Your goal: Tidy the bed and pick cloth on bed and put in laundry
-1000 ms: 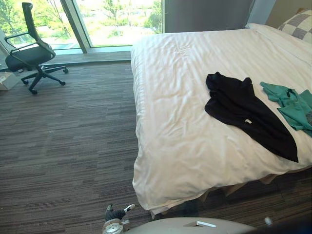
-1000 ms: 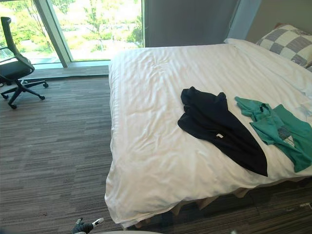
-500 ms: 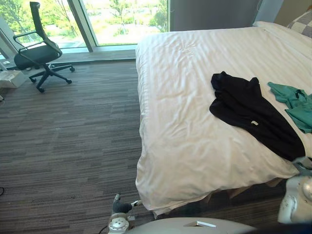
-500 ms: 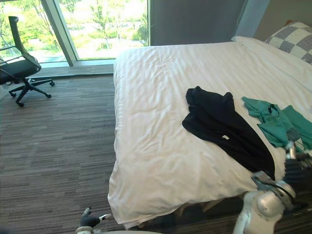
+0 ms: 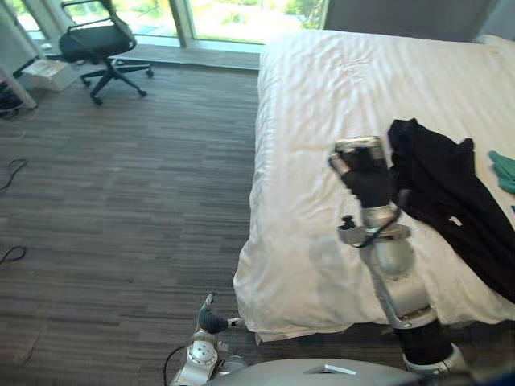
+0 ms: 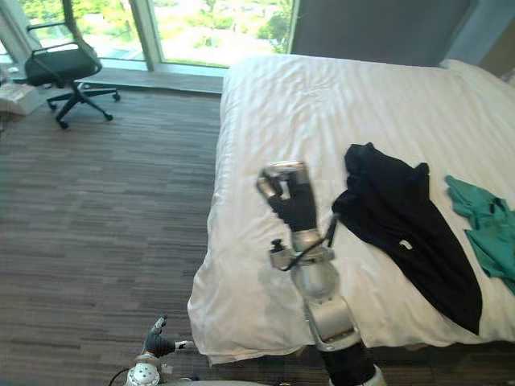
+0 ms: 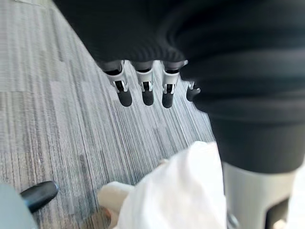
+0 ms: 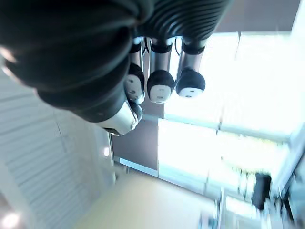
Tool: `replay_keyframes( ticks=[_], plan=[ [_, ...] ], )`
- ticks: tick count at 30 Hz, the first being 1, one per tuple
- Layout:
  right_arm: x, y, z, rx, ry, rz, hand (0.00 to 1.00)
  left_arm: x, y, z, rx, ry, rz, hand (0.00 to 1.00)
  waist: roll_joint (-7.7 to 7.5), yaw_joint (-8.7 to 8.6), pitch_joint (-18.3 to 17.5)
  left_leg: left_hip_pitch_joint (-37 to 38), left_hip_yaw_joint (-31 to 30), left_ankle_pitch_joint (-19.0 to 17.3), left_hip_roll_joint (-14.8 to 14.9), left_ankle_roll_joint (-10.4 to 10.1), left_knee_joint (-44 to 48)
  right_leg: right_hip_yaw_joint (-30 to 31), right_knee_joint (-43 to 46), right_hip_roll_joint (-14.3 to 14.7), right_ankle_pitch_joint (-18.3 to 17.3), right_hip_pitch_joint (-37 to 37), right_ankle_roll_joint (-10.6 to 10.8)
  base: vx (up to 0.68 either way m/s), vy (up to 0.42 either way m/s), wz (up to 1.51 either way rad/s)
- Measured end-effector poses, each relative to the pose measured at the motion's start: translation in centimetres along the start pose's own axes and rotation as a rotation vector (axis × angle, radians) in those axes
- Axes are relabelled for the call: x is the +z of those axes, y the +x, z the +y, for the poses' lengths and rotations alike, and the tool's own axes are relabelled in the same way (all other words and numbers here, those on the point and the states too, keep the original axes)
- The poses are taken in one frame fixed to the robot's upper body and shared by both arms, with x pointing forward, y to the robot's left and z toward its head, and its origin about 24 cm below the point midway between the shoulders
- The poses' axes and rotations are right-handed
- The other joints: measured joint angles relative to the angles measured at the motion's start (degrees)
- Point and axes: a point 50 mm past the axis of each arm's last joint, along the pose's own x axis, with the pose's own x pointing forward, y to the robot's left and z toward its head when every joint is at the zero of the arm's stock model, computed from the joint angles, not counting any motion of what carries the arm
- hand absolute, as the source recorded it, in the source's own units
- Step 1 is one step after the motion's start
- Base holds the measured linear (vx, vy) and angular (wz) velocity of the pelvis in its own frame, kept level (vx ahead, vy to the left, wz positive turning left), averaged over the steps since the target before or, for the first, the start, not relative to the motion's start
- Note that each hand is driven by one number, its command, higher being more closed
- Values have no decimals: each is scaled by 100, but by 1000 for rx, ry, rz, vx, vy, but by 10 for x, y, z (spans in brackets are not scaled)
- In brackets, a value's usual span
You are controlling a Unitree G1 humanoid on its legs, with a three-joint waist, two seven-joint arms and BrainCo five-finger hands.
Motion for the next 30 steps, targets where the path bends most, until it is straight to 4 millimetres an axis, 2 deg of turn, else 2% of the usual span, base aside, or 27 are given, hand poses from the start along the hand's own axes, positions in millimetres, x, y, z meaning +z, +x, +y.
replay_keyframes(
  ticks=[4,9,11,13,16,17,21,23,25,27,30],
  plan=[
    [-15,1,25,118,76,73,100,7,1,3,14,-22,-26,0,-13,91,148,-186,-263,13,-21,20,72,-177,-8,-25,0,-8,0,-2,-6,29],
    [-25,4,44,206,114,123,100,22,6,13,64,-60,-83,0,14,139,694,-545,-459,-98,16,96,657,-205,119,-63,2,-65,-1,-46,-4,16],
    [-22,13,55,273,128,100,100,36,13,19,89,-78,-118,0,182,186,1127,-1001,-583,-332,183,98,1393,-206,463,-44,-15,-311,-1,-141,17,-2],
    [-22,21,64,319,119,91,100,45,19,28,129,-77,-134,0,287,208,1435,-1430,-717,-413,288,116,1901,-203,1000,-81,-149,-753,-11,-193,-3,-1],
    [-21,25,78,365,128,88,100,38,24,34,146,-57,-83,0,343,219,1831,-1884,-808,-517,289,99,2214,-208,1578,-196,-393,-1286,-35,-173,-11,7],
    [-22,23,81,374,126,92,100,30,24,36,150,-70,-47,0,363,218,1874,-2043,-851,-586,289,85,2253,-236,1692,-215,-457,-1465,-49,-165,-14,12],
    [-35,17,93,403,99,149,100,23,24,37,161,-59,-13,0,378,262,1980,-2230,-859,-608,288,88,2377,-232,1854,-261,-495,-1656,-45,-134,4,1],
    [-40,15,104,424,114,174,100,24,24,38,166,-58,-16,0,391,245,1987,-2330,-853,-606,288,89,2407,-217,1879,-273,-503,-1763,-59,-92,1,-6],
    [-55,8,113,438,119,248,100,28,26,38,166,-55,-28,0,431,238,2008,-2449,-851,-572,276,103,2433,-220,1955,-306,-503,-1901,-65,-72,-7,2],
    [-79,0,112,434,60,359,100,34,28,35,155,-41,-43,0,483,243,2033,-2604,-896,-507,235,115,2435,-274,2015,-352,-502,-2040,-69,-43,-9,15],
    [-99,-4,97,372,0,450,100,40,30,36,160,-43,-57,0,516,257,2049,-2787,-937,-433,190,126,2433,-303,2061,-392,-489,-2220,-70,-13,-5,14]
  ],
)
